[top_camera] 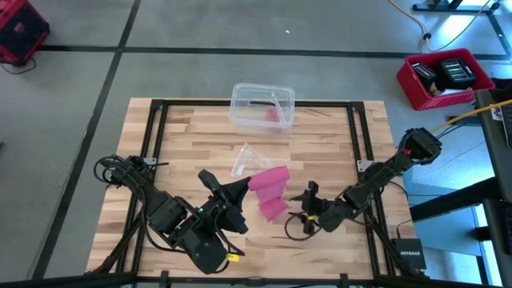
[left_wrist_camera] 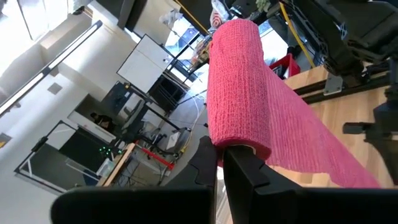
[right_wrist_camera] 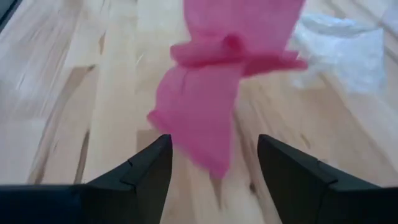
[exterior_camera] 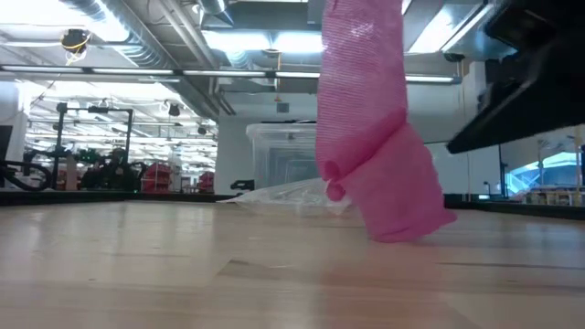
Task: Roll bandage
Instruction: Roll the pink bandage
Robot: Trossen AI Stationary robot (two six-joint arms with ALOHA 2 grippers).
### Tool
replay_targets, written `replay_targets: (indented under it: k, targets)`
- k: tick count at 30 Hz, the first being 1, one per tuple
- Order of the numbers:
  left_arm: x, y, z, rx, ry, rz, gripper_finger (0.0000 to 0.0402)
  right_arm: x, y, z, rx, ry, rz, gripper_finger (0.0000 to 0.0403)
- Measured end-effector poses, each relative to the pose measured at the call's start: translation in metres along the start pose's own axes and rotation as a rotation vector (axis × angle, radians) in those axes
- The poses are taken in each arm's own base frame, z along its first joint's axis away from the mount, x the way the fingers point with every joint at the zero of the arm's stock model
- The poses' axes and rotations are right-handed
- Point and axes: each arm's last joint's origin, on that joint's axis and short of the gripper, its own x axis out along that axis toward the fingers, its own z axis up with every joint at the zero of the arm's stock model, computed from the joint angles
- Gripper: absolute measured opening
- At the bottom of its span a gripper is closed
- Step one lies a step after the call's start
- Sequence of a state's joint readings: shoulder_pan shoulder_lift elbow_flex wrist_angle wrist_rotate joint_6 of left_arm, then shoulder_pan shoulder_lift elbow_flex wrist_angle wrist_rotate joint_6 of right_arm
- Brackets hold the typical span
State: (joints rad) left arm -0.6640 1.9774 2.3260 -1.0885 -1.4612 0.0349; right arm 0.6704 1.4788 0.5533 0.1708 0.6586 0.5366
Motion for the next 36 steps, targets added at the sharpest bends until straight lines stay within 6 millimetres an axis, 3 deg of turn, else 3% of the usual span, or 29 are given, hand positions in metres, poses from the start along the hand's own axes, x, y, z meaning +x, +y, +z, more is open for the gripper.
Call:
replay_targets:
  k: [6, 12, 15, 20, 21, 30, 36]
  targets:
    - [0.000, 0.000, 0.000, 0.000, 0.000, 0.000, 0.0005, 0.014, -0.006, 0.005, 0.026, -0.028, -0.024, 0.0237]
    - [0.000, 0.000, 0.000, 0.003, 0.000, -0.001, 0.0005, 0.030, 0.002, 0.001, 0.010, -0.046, 0.084, 0.0225]
    - [0.000, 0.000, 0.000, 0.002, -0.001, 0.000, 0.0003, 0.035, 0.003, -0.005, -0.003, -0.049, 0.033, 0.0174]
    - [-0.005, 0.003, 0.004, 0.015, -0.006, 0.082, 0.0005, 0.036, 0.005, -0.011, -0.023, -0.052, -0.003, 0.0027]
    - [-0.006, 0.005, 0.006, 0.019, -0.006, 0.093, 0.0005, 0.036, 0.005, -0.011, -0.029, -0.047, 0.003, 0.0015]
    - [-0.027, 0.068, 0.038, -0.073, -0.037, 0.069, 0.0004, 0.034, 0.008, -0.014, -0.048, -0.030, 0.037, 0.0007]
    - [-0.036, 0.120, 0.045, -0.161, -0.066, 0.044, 0.0003, 0.034, 0.007, -0.016, -0.064, -0.005, 0.045, 0.0005]
